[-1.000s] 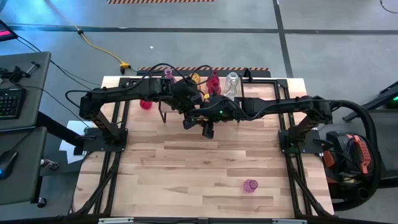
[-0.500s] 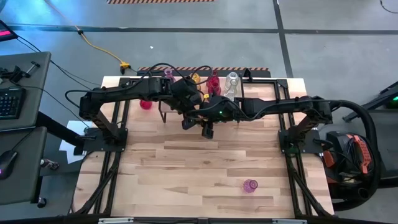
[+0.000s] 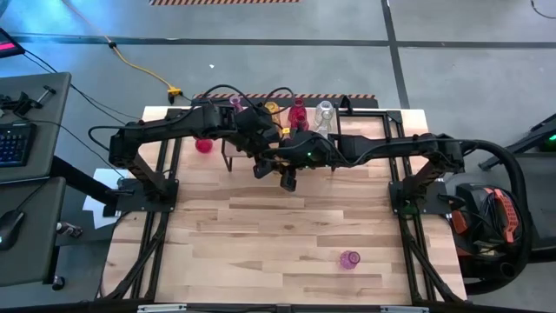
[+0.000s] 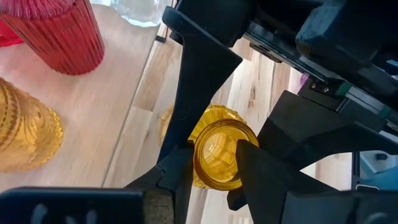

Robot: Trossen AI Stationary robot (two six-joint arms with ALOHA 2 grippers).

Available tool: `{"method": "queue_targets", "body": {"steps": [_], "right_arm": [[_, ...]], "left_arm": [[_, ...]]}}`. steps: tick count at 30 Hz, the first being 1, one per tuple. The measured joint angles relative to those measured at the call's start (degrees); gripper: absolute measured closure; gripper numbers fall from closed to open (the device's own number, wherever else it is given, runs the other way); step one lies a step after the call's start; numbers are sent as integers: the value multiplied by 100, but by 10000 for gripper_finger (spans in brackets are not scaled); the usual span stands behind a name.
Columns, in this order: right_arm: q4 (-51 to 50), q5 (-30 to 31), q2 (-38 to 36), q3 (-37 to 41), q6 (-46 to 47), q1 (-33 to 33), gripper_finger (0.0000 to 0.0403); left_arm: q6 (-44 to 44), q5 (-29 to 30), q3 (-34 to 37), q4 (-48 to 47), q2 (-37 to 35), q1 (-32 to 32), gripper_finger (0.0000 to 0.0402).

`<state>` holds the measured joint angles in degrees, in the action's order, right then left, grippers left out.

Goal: Sort vases onto shelf
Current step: Put the yellow vase on the shelf aligned with the other yellow vases

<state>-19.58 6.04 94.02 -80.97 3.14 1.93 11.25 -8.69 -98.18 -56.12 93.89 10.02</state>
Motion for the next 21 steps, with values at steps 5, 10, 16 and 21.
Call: {"method": "queue_targets", "body": {"steps": [5,10,16,21], "right_arm": [[-2,-11,0,-2,65,0,254],[47,-27,7,4,78,4,254],[123,-35,14,22,118,4,255],[74,-103,39,37,177,-4,255]], "left_arm": [[-10,-2,-30,-31,-11,0,285],[-34,-2,-40,-156,-17,4,285],[-38,-111,-1,-215,-9,12,271],[-38,-609,189,-166,-8,61,264]]}}
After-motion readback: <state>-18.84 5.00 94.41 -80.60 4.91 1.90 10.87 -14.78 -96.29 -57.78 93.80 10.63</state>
